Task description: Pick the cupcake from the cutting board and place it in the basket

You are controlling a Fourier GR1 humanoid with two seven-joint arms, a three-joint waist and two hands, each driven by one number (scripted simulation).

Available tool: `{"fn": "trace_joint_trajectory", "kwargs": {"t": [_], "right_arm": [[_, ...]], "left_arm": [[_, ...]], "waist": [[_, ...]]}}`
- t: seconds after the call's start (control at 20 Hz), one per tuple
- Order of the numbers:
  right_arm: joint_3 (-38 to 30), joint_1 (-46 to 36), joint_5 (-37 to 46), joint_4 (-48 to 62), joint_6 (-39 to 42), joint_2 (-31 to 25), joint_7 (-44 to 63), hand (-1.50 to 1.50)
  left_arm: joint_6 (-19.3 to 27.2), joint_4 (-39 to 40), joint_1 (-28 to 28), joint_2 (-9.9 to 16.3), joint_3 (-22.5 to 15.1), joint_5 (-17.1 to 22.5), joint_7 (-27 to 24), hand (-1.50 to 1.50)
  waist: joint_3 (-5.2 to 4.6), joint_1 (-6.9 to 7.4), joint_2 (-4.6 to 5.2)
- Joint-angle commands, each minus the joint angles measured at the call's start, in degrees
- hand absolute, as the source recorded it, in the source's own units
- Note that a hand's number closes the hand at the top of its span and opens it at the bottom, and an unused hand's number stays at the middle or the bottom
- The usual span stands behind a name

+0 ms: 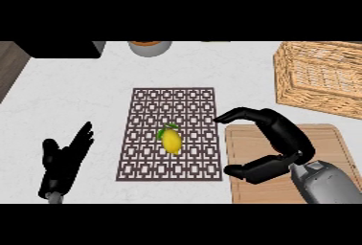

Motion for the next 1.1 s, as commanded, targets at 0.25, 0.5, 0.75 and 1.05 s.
{"fn": "trace_joint_trajectory", "kwargs": {"t": [0.25,0.5,0.75,1.05], "right_arm": [[-5.8,-9.0,19.1,-4.8,-3.1,-19.5,14.3,-1.5],[-12.9,-13.8,13.0,-9.0,9.8,-32.5,20.5,-1.5],[-15.3,-17.3,5.9,-7.7,24.2,-41.6,21.5,-1.5],[-13.0,-19.9,4.2,-3.0,37.0,-47.1,22.4,-1.5]], "left_arm": [[-0.9,1.0,4.5,1.2,1.1,2.0,3.6,0.0],[-0.4,-0.7,6.5,1.7,1.1,1.3,3.8,0.0],[-0.2,2.6,4.7,-1.6,-0.3,0.4,2.5,0.0],[-0.5,2.2,6.5,-1.8,-0.8,-1.1,0.3,0.0]], "waist": [[-0.65,-1.5,-0.22],[-0.54,-1.77,-0.27],[-0.58,-1.97,0.17],[-0.55,-0.16,0.56]]}}
